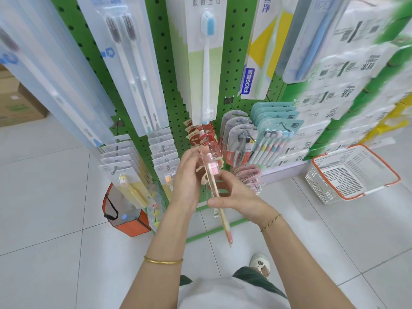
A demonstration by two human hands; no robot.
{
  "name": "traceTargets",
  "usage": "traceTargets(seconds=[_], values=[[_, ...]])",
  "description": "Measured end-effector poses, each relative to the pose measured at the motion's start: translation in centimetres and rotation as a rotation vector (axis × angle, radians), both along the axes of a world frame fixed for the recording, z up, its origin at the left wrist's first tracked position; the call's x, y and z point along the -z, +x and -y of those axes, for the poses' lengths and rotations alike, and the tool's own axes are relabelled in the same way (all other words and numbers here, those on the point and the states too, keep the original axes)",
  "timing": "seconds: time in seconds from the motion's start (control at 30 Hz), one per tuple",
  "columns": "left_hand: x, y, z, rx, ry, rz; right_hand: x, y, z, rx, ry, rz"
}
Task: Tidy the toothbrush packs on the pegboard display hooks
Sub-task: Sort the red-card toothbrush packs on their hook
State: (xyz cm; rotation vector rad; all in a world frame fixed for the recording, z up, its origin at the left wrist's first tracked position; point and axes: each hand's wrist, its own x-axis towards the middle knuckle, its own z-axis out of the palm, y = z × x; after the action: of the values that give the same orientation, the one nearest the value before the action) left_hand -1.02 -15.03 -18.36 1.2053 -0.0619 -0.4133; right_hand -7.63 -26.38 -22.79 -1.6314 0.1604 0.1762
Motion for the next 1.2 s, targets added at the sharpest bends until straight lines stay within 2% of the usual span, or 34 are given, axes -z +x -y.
traceTargets(seconds=[0.1,0.23,0.4,0.67,1.0,1.07,1.2], values=[[0.4,0.3,-0.3,-0.059,0.159,0.079,0.8,0.4,0.0,0.181,-0.19,0.013],[0.3,0.3,-0.3,-0.106,0.247,0.148,2.2,1.3,-0.4,0.491,-0.409,0.037],[0.5,0.6,-0.2,-0.12,0.322,0.188,3.1,2.8,-1.2,0.652,-0.669,0.073],[0.7,0.8,0.0,-0.118,0.413,0.289,4.3,5.1,-2.8,0.739,-0.843,0.05],[1.1,1.3,0.6,-0.103,0.551,0.403,4.4,5.1,-2.6,0.6,-0.84,0.003],[1.2,1.3,0.8,-0.096,0.57,0.426,4.2,4.7,-2.0,0.597,-0.919,0.055],[1.5,1.7,1.3,-0.117,0.634,0.449,2.1,4.2,-0.5,0.668,-1.085,0.288]])
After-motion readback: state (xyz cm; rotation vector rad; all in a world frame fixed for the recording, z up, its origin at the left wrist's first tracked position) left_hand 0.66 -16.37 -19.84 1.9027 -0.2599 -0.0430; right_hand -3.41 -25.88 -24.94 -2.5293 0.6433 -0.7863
